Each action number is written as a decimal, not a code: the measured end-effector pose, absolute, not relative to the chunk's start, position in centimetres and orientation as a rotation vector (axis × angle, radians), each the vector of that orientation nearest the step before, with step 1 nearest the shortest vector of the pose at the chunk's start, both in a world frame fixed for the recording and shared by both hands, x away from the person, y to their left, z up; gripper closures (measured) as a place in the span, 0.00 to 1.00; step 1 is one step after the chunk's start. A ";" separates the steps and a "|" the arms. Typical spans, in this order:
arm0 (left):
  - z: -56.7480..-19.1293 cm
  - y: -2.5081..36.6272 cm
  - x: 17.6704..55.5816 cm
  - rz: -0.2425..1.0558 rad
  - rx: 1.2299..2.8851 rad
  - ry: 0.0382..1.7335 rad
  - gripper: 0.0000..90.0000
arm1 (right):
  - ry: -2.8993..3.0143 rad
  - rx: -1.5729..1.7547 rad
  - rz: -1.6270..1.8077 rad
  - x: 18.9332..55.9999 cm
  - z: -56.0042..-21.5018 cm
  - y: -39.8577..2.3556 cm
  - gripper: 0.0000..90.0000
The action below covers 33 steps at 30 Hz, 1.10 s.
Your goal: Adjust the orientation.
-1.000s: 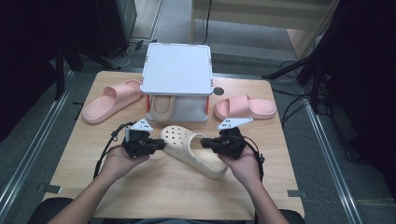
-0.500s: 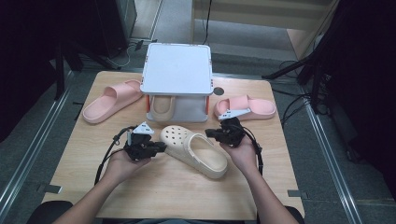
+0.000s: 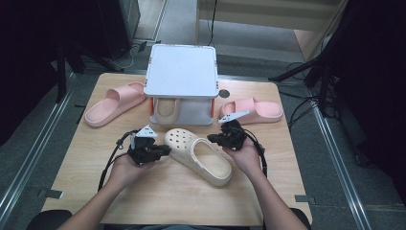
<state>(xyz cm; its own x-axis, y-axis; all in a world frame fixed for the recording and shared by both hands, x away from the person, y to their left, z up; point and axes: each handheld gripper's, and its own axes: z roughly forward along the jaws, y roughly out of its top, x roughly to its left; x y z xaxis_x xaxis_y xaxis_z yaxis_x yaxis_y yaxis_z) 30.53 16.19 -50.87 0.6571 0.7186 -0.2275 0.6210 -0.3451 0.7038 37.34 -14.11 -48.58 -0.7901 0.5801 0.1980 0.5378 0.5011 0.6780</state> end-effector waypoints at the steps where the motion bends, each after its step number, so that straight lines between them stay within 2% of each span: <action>1: -50.9 16.2 30.6 0.158 2.072 1.036 0.87 | 2.677 0.987 1.171 37.3 -48.6 -14.0 1.00; 6: -51.1 15.8 31.1 0.170 2.139 1.025 0.87 | 2.693 0.963 1.165 36.7 -48.7 -13.5 1.00; 33: -51.3 13.4 35.6 0.061 2.138 1.005 0.89 | 2.619 1.092 1.221 31.5 -49.0 -14.3 1.00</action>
<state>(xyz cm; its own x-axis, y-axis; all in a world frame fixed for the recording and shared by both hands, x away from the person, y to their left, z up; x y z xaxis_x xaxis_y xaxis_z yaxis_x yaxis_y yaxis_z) 35.58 13.39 -51.30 0.6891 0.6770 -0.2586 0.6406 -0.4022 0.6541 31.55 -14.32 -48.99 -0.7490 0.6196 0.2345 0.5780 0.4381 0.6885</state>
